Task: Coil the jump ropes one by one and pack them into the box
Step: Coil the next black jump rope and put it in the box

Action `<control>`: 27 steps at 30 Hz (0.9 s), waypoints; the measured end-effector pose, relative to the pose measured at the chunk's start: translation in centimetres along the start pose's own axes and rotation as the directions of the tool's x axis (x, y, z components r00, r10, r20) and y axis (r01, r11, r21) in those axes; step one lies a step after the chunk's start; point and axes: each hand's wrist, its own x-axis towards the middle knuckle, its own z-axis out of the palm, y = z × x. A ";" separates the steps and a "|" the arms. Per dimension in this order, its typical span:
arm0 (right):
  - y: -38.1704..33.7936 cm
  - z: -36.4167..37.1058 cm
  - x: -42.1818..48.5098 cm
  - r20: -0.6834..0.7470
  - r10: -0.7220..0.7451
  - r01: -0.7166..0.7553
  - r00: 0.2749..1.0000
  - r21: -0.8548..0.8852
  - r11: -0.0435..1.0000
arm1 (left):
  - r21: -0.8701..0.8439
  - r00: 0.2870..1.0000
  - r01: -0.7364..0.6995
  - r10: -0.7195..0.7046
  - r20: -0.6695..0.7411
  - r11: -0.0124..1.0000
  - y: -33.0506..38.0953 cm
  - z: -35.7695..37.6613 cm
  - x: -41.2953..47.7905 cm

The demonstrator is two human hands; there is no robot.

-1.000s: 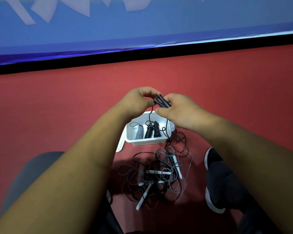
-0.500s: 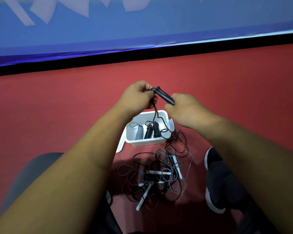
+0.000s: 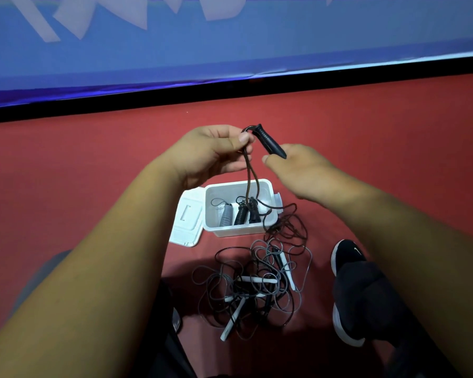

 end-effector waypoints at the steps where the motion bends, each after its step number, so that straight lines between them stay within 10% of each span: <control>1: -0.1 0.1 0.0 -0.002 0.011 -0.011 1.000 0.031 0.999 | 0.014 1.000 -0.014 0.014 -0.001 1.000 0.0 0.1 -0.1; 20: -0.5 0.5 0.5 0.068 0.049 -0.071 0.996 0.367 0.927 | -0.181 0.984 -0.152 0.131 -0.122 0.972 0.1 1.3 0.2; 27: -0.1 -0.5 0.4 0.051 -0.044 0.043 0.998 0.017 0.999 | -0.308 0.971 0.045 -0.114 -0.210 0.950 1.2 0.4 -0.2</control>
